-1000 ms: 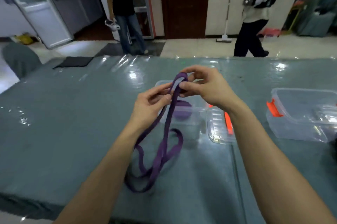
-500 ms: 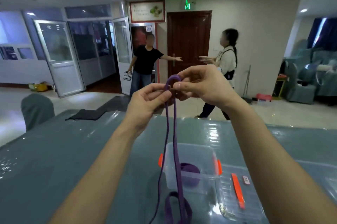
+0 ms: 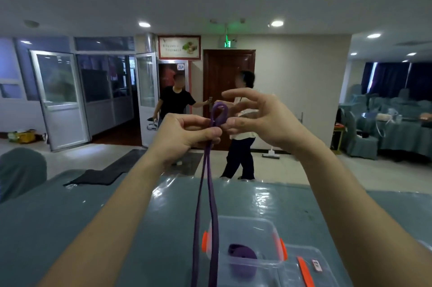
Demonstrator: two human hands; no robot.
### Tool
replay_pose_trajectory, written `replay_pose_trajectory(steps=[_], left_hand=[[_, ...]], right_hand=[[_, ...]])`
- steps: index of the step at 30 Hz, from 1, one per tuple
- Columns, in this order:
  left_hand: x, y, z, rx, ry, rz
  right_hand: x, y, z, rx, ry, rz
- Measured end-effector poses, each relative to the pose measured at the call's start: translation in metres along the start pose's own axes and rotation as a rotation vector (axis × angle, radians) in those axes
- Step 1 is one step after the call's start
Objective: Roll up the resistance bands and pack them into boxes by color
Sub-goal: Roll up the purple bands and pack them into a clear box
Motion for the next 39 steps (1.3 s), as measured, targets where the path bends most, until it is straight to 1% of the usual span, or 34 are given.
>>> replay_pose_trajectory(steps=[3, 4, 5, 8, 11, 14, 16, 19, 20, 22, 23, 25, 27, 29, 32, 33, 36, 39], left_hand=[[-0.017, -0.018, -0.016, -0.001, -0.206, 0.095], [-0.022, -0.025, -0.019, -0.002, -0.276, 0.121], [-0.027, -0.031, -0.023, 0.001, -0.331, 0.135], [-0.043, -0.046, -0.032, 0.014, -0.43, 0.166], [-0.049, -0.054, -0.036, 0.026, -0.474, 0.225], [-0.039, -0.055, -0.027, 0.039, -0.371, 0.261], [-0.032, -0.048, -0.012, 0.012, -0.257, 0.243], [-0.019, -0.034, 0.017, -0.037, -0.09, 0.185], [-0.015, -0.03, 0.025, -0.045, -0.053, 0.16], [-0.008, -0.023, 0.039, -0.051, -0.043, 0.142], [-0.006, -0.02, 0.044, -0.045, -0.08, 0.155], [-0.005, -0.017, 0.051, -0.011, -0.252, 0.214], [0.0, -0.013, 0.058, 0.008, -0.455, 0.312], [0.012, -0.011, 0.066, 0.012, -0.611, 0.434], [0.034, -0.011, 0.07, 0.116, -0.835, 0.54], [0.041, -0.011, 0.071, 0.145, -0.887, 0.558], [0.053, -0.011, 0.07, 0.206, -0.945, 0.592], [0.059, -0.013, 0.07, 0.251, -0.963, 0.606]], right_hand=[[0.004, -0.016, 0.013, -0.182, 0.614, -0.03], [0.007, -0.02, 0.016, -0.225, 0.742, -0.044], [0.01, -0.024, 0.017, -0.255, 0.807, -0.043], [0.019, -0.027, 0.018, -0.354, 0.891, -0.034], [0.029, -0.025, 0.021, -0.484, 0.959, -0.124], [0.032, -0.017, 0.019, -0.562, 0.922, -0.312], [0.031, -0.007, 0.01, -0.555, 0.877, -0.406], [0.035, 0.009, -0.012, -0.493, 0.788, -0.496], [0.035, 0.014, -0.022, -0.428, 0.706, -0.519], [0.031, 0.021, -0.048, -0.202, 0.497, -0.521], [0.029, 0.025, -0.063, -0.07, 0.409, -0.484], [0.027, 0.034, -0.09, 0.15, 0.268, -0.349], [0.026, 0.044, -0.107, 0.266, 0.186, -0.24], [0.023, 0.05, -0.118, 0.325, 0.24, -0.174], [0.026, 0.05, -0.128, 0.335, 0.557, -0.024], [0.028, 0.051, -0.132, 0.345, 0.613, 0.011], [0.034, 0.057, -0.149, 0.419, 0.539, 0.058], [0.036, 0.063, -0.163, 0.421, 0.488, 0.045]])
Point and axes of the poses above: each hand's wrist, its own y-axis away from the middle knuckle, its own x-axis out of the palm, z = x × y, the point moved 7 cm from there along -y, towards the middle knuckle, and after that the axes turned 13 degrees about -y, right-handed, at the moved point
